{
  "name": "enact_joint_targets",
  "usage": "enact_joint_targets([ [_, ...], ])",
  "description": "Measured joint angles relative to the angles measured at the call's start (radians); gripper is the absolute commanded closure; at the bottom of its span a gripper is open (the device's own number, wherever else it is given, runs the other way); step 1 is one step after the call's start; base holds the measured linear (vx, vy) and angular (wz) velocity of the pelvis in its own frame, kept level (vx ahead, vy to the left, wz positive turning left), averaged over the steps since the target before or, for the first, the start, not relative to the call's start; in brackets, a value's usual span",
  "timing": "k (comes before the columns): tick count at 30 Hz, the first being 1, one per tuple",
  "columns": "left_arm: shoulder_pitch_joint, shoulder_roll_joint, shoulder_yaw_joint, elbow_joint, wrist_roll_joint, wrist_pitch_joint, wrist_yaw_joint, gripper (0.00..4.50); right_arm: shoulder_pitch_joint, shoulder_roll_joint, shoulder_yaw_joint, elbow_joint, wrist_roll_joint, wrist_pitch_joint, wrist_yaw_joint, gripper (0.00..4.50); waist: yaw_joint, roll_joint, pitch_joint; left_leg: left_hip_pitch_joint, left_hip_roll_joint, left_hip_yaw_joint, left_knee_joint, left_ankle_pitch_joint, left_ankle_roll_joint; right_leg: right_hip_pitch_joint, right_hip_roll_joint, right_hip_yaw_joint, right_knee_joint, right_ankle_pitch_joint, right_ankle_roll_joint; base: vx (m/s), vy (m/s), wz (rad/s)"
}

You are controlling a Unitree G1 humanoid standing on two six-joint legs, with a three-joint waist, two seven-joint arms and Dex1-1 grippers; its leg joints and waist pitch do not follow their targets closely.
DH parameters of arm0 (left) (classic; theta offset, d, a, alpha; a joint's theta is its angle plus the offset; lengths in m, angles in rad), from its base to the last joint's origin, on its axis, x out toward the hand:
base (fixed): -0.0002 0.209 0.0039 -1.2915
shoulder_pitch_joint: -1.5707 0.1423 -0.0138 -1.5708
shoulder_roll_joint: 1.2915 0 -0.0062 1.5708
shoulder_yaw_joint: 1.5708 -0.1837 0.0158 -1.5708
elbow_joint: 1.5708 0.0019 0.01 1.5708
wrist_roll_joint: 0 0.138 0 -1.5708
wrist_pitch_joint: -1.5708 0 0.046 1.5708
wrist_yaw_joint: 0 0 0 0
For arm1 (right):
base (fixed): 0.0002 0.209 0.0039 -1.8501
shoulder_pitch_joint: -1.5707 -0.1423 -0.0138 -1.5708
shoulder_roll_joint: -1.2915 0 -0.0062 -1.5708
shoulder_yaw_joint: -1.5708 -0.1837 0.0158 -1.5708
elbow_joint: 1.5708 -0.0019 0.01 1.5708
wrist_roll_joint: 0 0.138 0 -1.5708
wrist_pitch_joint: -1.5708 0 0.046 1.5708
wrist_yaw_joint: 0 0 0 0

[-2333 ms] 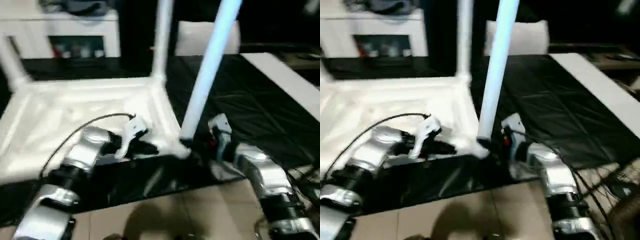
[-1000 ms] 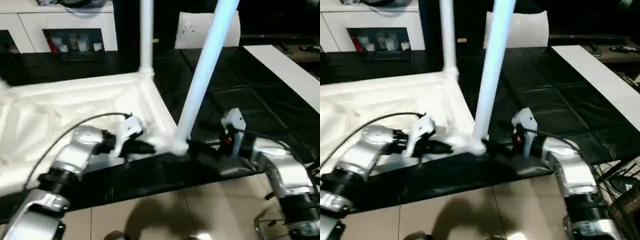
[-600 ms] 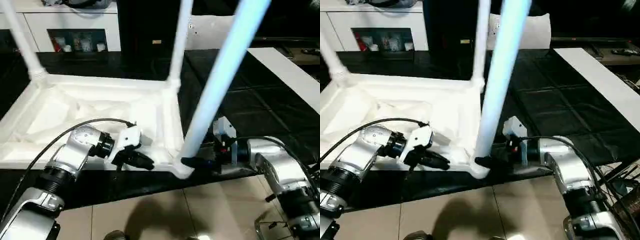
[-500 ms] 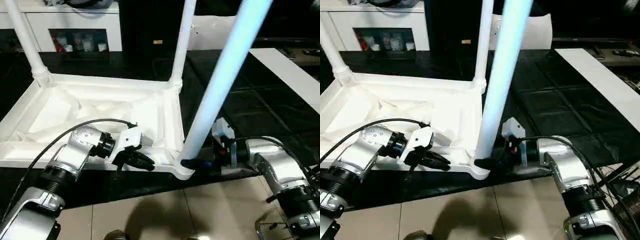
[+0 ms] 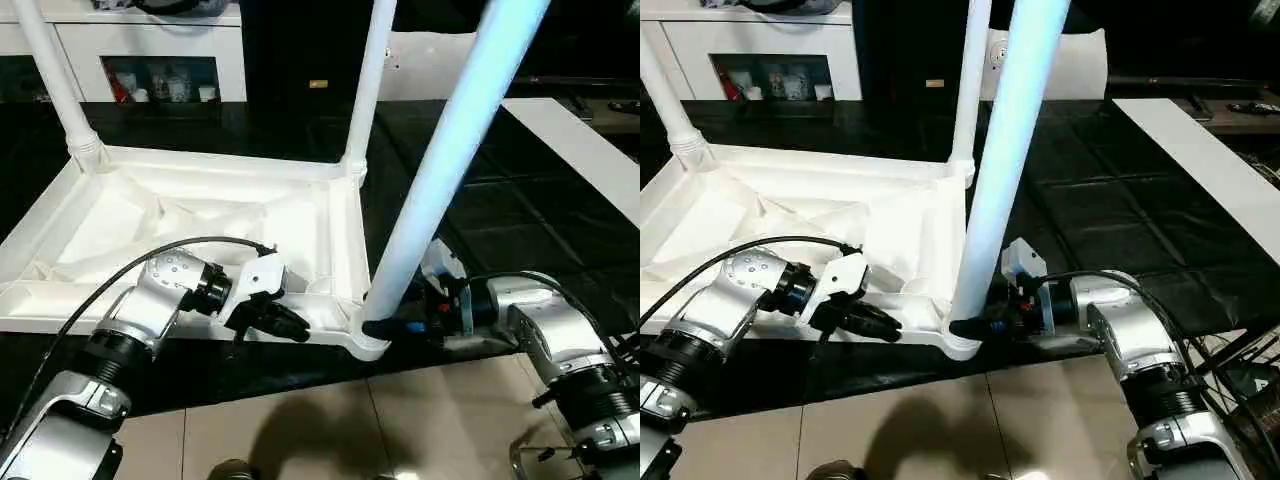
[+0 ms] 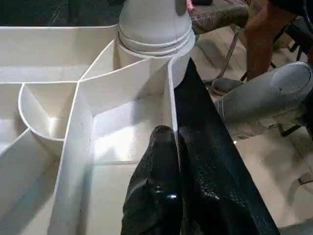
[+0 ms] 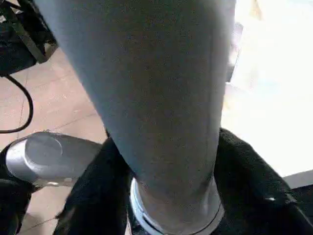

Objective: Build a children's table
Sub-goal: Rotate leg to tighten

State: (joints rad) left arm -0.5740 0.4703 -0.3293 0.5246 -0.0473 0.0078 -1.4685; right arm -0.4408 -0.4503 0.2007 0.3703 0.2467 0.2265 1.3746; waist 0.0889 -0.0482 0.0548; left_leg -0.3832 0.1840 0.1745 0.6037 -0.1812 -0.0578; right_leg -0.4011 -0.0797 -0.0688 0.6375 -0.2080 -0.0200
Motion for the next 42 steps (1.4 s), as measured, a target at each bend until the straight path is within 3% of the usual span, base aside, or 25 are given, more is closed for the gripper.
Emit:
enact_joint_targets([
  [6, 0.000, 0.000, 0.001, 0.002, 0.000, -0.004, 0.000, 4.50, 0.000, 0.001, 0.000, -0.002, 0.000, 0.004, 0.000, 2.46, 0.000, 0.000, 0.000, 0.000, 0.000, 0.000, 0.000, 0.000, 0.000, 0.000, 0.000, 0.000, 0.000, 0.000, 0.000, 0.000, 0.000, 0.00],
  [13, 0.000, -0.030, 0.021, 0.003, -0.005, 0.085, 0.062, 4.50, 0.048, 0.042, -0.038, -0.051, 0.008, 0.068, -0.106, 2.46, 0.001, 0.000, 0.000, 0.003, 0.000, 0.000, 0.000, 0.002, -0.003, 0.002, 0.000, 0.000, 0.001, 0.002, 0.000, 0.000, 0.000, 0.00],
  [17, -0.016, -0.073, 0.070, 0.035, 0.004, 0.182, 0.205, 4.50, 0.045, 0.149, -0.100, -0.033, -0.026, 0.100, -0.346, 2.48, -0.013, -0.002, 0.000, 0.009, 0.001, 0.000, -0.001, 0.004, -0.006, 0.004, 0.001, 0.001, 0.001, 0.002, 0.006, 0.000, 0.000, 0.00],
  [22, -0.051, -0.186, 0.121, 0.082, 0.013, 0.296, 0.425, 4.50, -0.029, 0.297, -0.185, 0.065, -0.083, 0.120, -0.699, 2.51, -0.056, -0.002, 0.000, 0.010, 0.001, 0.000, -0.002, 0.004, -0.006, 0.004, 0.001, 0.000, -0.006, 0.002, 0.006, 0.000, 0.000, 0.00],
  [27, -0.099, -0.294, 0.173, 0.133, 0.022, 0.378, 0.632, 4.50, -0.136, 0.417, -0.254, 0.183, -0.126, 0.121, -1.005, 2.51, -0.060, -0.001, 0.000, 0.009, 0.001, 0.002, -0.003, 0.004, -0.006, 0.003, 0.001, 0.001, -0.007, 0.007, 0.006, 0.000, 0.000, 0.00],
  [31, -0.108, -0.327, 0.187, 0.137, 0.022, 0.393, 0.693, 4.50, -0.177, 0.444, -0.275, 0.234, -0.136, 0.100, -1.090, 2.51, -0.057, -0.001, 0.000, 0.009, 0.001, 0.002, -0.003, 0.005, -0.006, 0.003, 0.001, 0.002, -0.007, 0.012, 0.001, 0.000, 0.000, 0.00],
  [32, -0.109, -0.327, 0.187, 0.135, 0.022, 0.393, 0.695, 4.50, -0.178, 0.447, -0.275, 0.240, -0.138, 0.085, -1.096, 2.16, -0.056, -0.001, 0.000, 0.009, 0.001, 0.003, -0.003, 0.005, -0.006, 0.003, 0.001, 0.002, -0.007, 0.013, 0.001, 0.000, 0.000, 0.00],
  [35, -0.109, -0.325, 0.186, 0.126, 0.027, 0.388, 0.696, 4.50, -0.178, 0.450, -0.275, 0.256, -0.141, 0.042, -1.097, 1.81, -0.054, -0.001, 0.000, 0.008, 0.001, 0.003, -0.007, 0.004, -0.006, 0.001, 0.001, 0.002, -0.008, 0.011, 0.003, 0.000, 0.000, 0.00],
  [42, -0.082, -0.272, 0.156, 0.085, 0.043, 0.341, 0.650, 4.50, -0.104, 0.449, -0.264, 0.207, -0.133, -0.002, -1.001, 1.28, -0.058, -0.001, 0.000, 0.009, 0.006, 0.005, -0.009, 0.005, -0.007, 0.000, 0.005, 0.001, -0.009, 0.011, 0.004, 0.000, 0.000, 0.00],
])
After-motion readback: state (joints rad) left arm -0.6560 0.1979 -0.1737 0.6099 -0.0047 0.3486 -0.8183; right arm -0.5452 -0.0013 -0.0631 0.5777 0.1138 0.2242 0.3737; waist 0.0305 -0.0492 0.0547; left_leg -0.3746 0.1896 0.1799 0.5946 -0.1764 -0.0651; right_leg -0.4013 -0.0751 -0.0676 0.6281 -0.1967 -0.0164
